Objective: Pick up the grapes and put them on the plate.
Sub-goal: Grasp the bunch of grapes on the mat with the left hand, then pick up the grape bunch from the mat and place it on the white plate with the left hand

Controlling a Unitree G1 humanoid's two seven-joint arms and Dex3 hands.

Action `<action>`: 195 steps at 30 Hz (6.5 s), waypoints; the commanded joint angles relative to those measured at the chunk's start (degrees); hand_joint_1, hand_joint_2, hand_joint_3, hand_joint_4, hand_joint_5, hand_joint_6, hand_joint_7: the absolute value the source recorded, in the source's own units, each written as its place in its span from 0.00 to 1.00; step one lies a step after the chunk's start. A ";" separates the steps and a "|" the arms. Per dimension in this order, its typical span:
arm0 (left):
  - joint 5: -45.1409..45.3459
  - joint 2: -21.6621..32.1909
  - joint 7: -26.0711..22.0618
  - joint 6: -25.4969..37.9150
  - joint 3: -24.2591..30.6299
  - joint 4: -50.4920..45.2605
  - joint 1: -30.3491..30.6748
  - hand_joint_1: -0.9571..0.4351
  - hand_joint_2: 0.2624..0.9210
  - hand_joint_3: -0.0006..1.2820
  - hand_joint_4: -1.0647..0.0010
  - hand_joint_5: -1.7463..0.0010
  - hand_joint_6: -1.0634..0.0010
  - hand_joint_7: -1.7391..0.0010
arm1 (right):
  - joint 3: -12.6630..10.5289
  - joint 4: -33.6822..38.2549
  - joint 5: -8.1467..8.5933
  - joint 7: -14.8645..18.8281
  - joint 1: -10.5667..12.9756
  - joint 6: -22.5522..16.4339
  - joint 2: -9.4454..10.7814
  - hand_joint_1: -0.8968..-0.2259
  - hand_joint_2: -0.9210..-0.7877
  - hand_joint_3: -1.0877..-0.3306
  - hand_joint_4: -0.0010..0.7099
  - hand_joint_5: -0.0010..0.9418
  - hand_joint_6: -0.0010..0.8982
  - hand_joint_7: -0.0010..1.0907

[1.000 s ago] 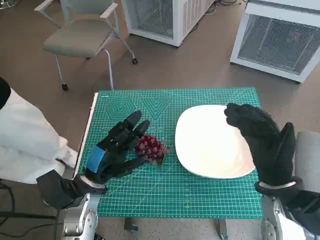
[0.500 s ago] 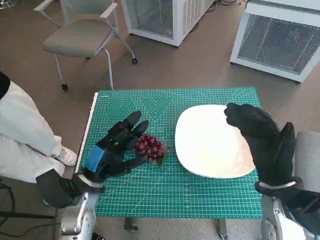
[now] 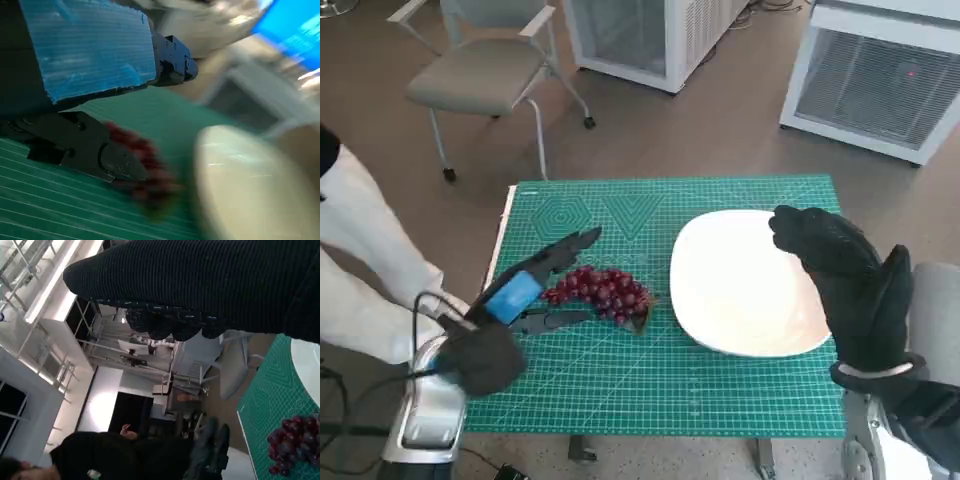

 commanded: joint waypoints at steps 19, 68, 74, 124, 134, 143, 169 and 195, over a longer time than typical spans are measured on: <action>10.68 -0.24 -1.50 13.98 -12.47 -1.61 -7.43 0.81 0.86 0.00 0.87 0.99 0.74 0.99 | -0.66 0.58 -1.23 -0.09 2.48 -0.58 -0.67 0.66 0.00 0.61 0.60 0.67 0.20 0.87; 14.05 -11.54 7.36 10.64 -27.40 52.67 -30.75 0.73 0.86 0.00 0.90 1.00 0.73 1.00 | -1.12 1.38 -1.20 0.52 2.50 -0.82 -0.64 0.67 0.00 0.60 0.60 0.67 0.19 0.87; 13.74 -11.88 8.11 10.20 -27.25 53.89 -31.24 0.74 0.87 0.01 0.91 1.00 0.73 1.00 | -1.08 1.29 -1.43 0.36 2.47 -0.83 -0.64 0.67 0.00 0.60 0.59 0.68 0.19 0.87; 11.60 -10.26 12.23 6.79 -27.79 55.61 -31.09 0.69 0.97 0.11 0.43 0.26 0.43 0.33 | -1.06 2.45 -1.15 0.55 1.44 -1.20 -0.69 0.68 0.00 0.60 0.59 0.68 0.19 0.87; 11.59 -9.30 11.01 7.56 -27.58 52.61 -30.42 0.69 0.99 0.09 0.43 0.28 0.43 0.31 | -1.23 2.89 -0.81 0.87 1.20 -1.31 -0.72 0.67 0.00 0.60 0.59 0.68 0.19 0.87; 11.56 -6.65 8.01 9.19 -26.75 44.34 -29.11 0.88 0.75 0.34 0.43 0.22 0.51 0.61 | -1.31 3.34 -0.83 0.87 0.92 -1.38 -0.60 0.67 0.00 0.60 0.59 0.68 0.19 0.87; 10.39 4.12 0.15 12.65 -15.37 6.26 -22.97 0.69 0.77 0.25 0.39 0.19 0.26 0.52 | -1.36 3.29 -0.96 0.70 0.66 -1.63 -0.37 0.67 0.00 0.60 0.59 0.68 0.19 0.86; 9.63 0.51 -1.13 12.55 -14.50 0.50 -23.70 0.69 0.97 0.03 0.35 0.24 0.25 0.53 | -1.79 2.37 -1.08 0.35 1.97 -2.41 -0.08 0.67 0.00 0.60 0.59 0.68 0.19 0.86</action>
